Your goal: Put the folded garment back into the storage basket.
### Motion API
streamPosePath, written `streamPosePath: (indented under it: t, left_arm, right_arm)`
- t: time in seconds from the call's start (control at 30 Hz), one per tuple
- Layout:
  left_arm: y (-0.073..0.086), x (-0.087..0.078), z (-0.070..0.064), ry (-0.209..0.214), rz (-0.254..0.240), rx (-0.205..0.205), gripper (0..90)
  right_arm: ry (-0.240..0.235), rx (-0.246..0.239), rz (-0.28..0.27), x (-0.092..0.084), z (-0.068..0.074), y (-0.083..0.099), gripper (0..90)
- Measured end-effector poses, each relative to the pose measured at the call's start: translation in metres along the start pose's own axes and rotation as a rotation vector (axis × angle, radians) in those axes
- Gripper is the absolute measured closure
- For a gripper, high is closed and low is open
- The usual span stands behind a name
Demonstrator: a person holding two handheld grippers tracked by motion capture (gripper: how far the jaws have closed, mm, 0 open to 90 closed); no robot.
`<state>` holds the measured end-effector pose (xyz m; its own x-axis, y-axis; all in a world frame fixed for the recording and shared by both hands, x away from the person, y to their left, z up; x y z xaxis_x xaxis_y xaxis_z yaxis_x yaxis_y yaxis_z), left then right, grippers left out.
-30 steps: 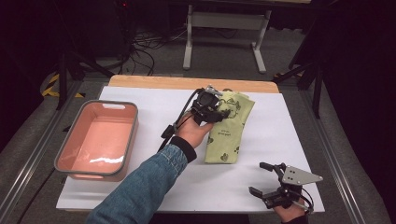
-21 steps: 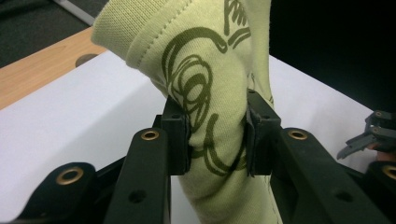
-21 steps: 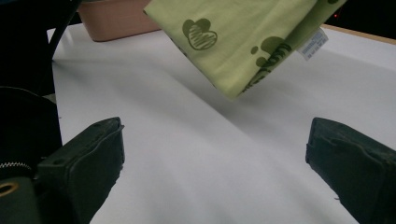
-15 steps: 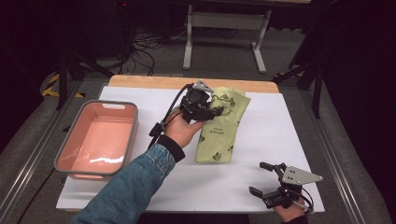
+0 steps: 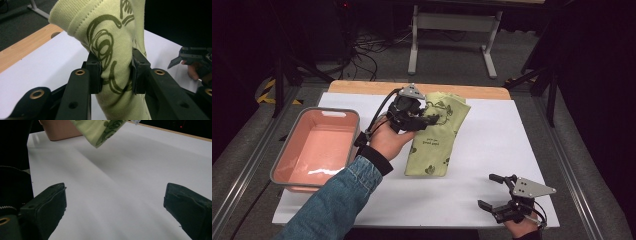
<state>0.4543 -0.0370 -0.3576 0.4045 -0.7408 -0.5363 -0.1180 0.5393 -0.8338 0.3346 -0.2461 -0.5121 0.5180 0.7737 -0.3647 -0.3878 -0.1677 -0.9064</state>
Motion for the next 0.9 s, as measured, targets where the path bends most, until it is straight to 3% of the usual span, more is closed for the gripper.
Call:
streamPosePath:
  t: [0.9]
  left_arm:
    - [0.024, -0.065, 0.014, -0.041, 0.012, 0.008, 67.4]
  right_arm:
    - [0.002, 0.003, 0.008, 0.001, -0.001, 0.001, 5.7]
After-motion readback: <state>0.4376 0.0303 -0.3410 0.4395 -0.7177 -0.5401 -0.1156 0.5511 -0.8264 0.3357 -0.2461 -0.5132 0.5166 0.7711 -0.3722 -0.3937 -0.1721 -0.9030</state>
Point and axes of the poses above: each handheld gripper's, and its own axes: x roughly forward along the jaws, y roughly out of its underside, z roughly to its left, the point moved 10 cm from there along x, roughly forward along the jaws, and after that the axes turned 14 degrees about x, right-handed, at the moved point
